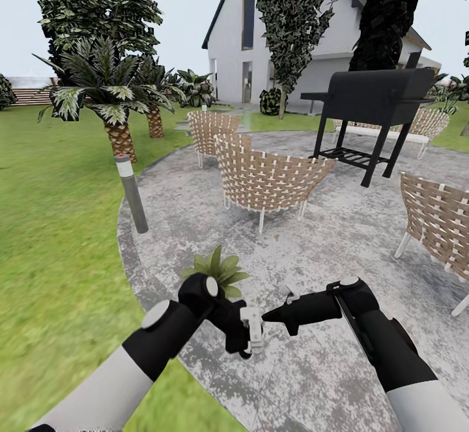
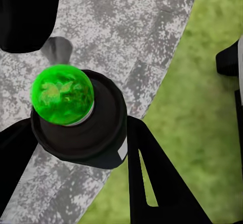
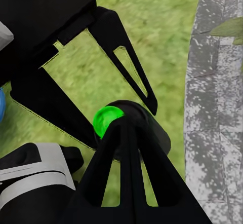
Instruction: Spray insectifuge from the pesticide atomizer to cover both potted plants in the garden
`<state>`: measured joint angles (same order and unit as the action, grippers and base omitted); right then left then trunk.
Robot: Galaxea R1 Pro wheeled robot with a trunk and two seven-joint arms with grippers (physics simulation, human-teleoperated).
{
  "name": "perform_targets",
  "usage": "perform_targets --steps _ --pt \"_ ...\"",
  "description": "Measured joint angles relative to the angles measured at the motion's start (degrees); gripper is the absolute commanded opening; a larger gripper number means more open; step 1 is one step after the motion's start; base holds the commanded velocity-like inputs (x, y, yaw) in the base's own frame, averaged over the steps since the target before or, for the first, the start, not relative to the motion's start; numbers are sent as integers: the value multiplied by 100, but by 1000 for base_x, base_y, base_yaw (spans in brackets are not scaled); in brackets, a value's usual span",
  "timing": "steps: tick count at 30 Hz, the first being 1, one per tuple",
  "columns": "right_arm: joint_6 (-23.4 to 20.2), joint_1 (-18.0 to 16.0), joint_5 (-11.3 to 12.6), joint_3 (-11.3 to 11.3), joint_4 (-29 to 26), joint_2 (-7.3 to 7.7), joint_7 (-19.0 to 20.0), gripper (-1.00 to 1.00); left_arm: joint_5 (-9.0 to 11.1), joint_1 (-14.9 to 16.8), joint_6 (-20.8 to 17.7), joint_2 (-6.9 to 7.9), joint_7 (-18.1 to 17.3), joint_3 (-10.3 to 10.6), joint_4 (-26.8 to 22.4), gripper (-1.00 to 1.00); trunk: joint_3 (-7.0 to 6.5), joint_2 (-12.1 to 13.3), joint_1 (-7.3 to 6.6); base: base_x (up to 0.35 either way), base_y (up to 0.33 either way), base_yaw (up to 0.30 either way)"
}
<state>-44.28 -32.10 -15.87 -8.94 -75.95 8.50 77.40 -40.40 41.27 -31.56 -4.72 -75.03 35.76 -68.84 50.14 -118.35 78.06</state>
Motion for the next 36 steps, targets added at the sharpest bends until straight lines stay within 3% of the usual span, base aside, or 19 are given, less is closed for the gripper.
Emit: perform_targets --steps 19,24,27,32,33,36 --pt "0 -2 0 0 -9 10 0 -100 0 -17 17 34 24 0 45 -100 0 0 0 0 0 0" --pt "0 0 0 0 -9 10 0 -100 3 -25 37 91 39 -99 90 -100 0 0 0 0 0 0" --pt "0 2 0 1 -9 10 0 -100 -5 -28 66 319 42 -384 156 -100 0 0 0 0 0 0" --pt "1 -1 0 0 -9 28 0 -100 -11 -68 89 774 28 -667 195 -100 0 0 0 0 0 0" --pt "1 -1 1 0 -21 32 0 -100 -8 -92 90 870 27 -781 193 -100 0 0 0 0 0 0" --pt "1 0 1 7 -48 41 0 -100 -7 -123 92 970 19 -1216 185 -100 0 0 0 0 0 0"
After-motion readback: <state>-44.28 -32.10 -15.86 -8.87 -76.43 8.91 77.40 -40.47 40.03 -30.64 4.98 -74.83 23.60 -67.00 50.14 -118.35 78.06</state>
